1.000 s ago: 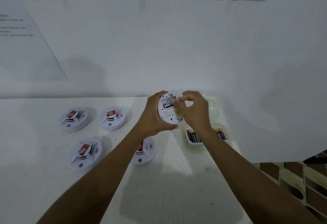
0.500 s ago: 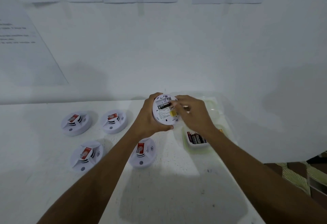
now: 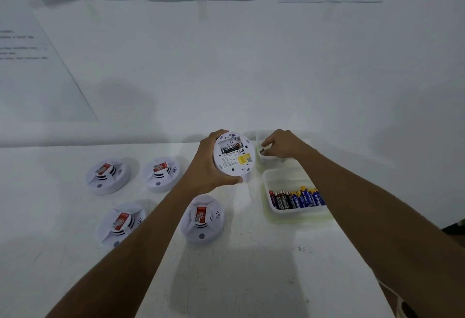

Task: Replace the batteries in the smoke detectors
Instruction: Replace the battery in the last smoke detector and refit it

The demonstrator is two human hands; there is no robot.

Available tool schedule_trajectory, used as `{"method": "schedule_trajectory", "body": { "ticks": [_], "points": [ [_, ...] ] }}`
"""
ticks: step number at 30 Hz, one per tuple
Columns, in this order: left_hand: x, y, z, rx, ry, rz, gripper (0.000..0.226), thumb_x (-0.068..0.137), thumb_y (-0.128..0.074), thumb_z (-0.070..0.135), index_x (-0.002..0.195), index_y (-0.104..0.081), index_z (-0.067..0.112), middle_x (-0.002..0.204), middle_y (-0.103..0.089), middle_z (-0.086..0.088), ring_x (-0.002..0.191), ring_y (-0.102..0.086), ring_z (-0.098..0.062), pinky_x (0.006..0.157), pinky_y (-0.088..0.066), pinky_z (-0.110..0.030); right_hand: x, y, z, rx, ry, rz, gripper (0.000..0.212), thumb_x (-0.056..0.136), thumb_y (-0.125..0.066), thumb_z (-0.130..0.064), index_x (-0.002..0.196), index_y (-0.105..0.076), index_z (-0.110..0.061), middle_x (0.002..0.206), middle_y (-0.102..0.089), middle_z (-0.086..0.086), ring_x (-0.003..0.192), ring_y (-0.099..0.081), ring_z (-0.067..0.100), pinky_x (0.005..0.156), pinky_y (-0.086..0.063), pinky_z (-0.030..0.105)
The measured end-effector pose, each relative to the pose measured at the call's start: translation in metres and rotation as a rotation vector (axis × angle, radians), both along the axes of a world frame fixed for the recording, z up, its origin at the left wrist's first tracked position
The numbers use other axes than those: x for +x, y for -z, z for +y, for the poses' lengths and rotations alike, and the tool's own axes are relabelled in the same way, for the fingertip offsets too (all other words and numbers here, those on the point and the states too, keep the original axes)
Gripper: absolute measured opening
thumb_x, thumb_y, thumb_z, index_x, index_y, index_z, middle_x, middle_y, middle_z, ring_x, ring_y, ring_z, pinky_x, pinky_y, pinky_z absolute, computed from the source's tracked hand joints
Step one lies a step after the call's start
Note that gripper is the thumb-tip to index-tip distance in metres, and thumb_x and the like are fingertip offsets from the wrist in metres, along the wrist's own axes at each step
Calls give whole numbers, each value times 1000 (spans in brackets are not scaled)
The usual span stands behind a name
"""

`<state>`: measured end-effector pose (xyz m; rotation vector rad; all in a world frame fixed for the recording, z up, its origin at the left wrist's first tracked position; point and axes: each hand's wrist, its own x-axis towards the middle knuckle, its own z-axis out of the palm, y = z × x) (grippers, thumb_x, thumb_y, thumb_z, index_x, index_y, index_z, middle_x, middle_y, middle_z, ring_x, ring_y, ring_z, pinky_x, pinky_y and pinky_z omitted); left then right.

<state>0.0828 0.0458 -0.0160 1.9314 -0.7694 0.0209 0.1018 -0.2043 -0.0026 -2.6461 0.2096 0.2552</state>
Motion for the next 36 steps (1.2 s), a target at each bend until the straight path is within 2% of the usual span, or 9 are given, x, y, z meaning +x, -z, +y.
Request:
{"method": "schedule_trajectory", "body": {
  "ticks": [4, 10, 15, 20, 25, 30, 32, 34, 36],
  "points": [
    [3, 3, 4, 23, -23, 3, 95, 47, -86, 52, 126, -33, 49, 127, -49, 13, 120, -46, -10, 102, -45, -32, 5, 5, 1, 8, 0, -9, 19, 84, -76, -23, 101, -76, -15, 108, -71, 5, 96, -62, 17, 78, -42, 23],
    [2, 1, 3, 20, -21, -2, 92, 47, -86, 51, 123, -35, 49, 122, -48, 26, 117, -48, -3, 98, -44, -21, 4, 4, -3, 72, 51, -64, 12, 77, -81, -17, 82, -70, -17, 87, -69, 1, 70, -65, 15, 61, -48, 22],
    [1, 0, 1, 20, -15, -10, 93, 47, -88, 49, 124, -36, 48, 123, -50, 21, 117, -49, -6, 99, -45, -26, -20, -23, 0, 427, 151, -338, 13, 81, -77, -13, 93, -71, -14, 85, -74, 7, 69, -68, 18, 60, -52, 26],
    [-10, -5, -3, -6, -5, -52, 86, 49, -90, 33, 117, -40, 46, 110, -51, 37, 108, -51, 9, 87, -41, -5, -61, -52, 41, 818, 56, -454, 14, 83, -76, -6, 96, -71, -5, 86, -71, 8, 69, -71, 26, 66, -59, 32],
    [-19, -9, 2, 21, 2, -75, 83, 45, -87, 46, 115, -42, 47, 109, -57, 18, 102, -59, -5, 87, -49, -17, -81, -48, 81, 723, 0, -490, 10, 83, -76, -10, 91, -70, -10, 89, -73, 3, 74, -74, 25, 75, -61, 45],
    [-23, -5, 18, 100, -28, -73, 87, 51, -88, 50, 123, -45, 30, 115, -58, 7, 107, -57, -16, 99, -48, -39, -91, -46, 108, 648, -43, -518, 6, 84, -76, -17, 89, -75, -20, 86, -75, -4, 75, -73, 14, 71, -60, 34],
    [-26, -5, 25, 121, -31, -82, 88, 55, -92, 38, 127, -45, 21, 121, -54, 6, 111, -52, -12, 105, -42, -33, -90, -46, 116, 601, -72, -526, 15, 79, -80, -21, 92, -73, -25, 89, -72, -9, 77, -68, 8, 68, -55, 24],
    [-28, -6, 33, 145, -52, -88, 89, 58, -93, 30, 129, -40, 23, 126, -49, 4, 114, -43, -6, 105, -31, -12, -86, -46, 121, 470, -45, -520, 40, 75, -84, -33, 111, -66, -30, 102, -64, -10, 88, -58, 4, 71, -44, 17],
    [-28, -6, 41, 142, -75, -92, 91, 59, -91, 38, 130, -36, 27, 130, -47, 3, 117, -40, -5, 103, -26, -8, -83, -48, 126, 465, 18, -443, 67, 70, -85, -42, 129, -54, -32, 116, -57, -7, 99, -53, 6, 74, -45, 19]
  ]
}}
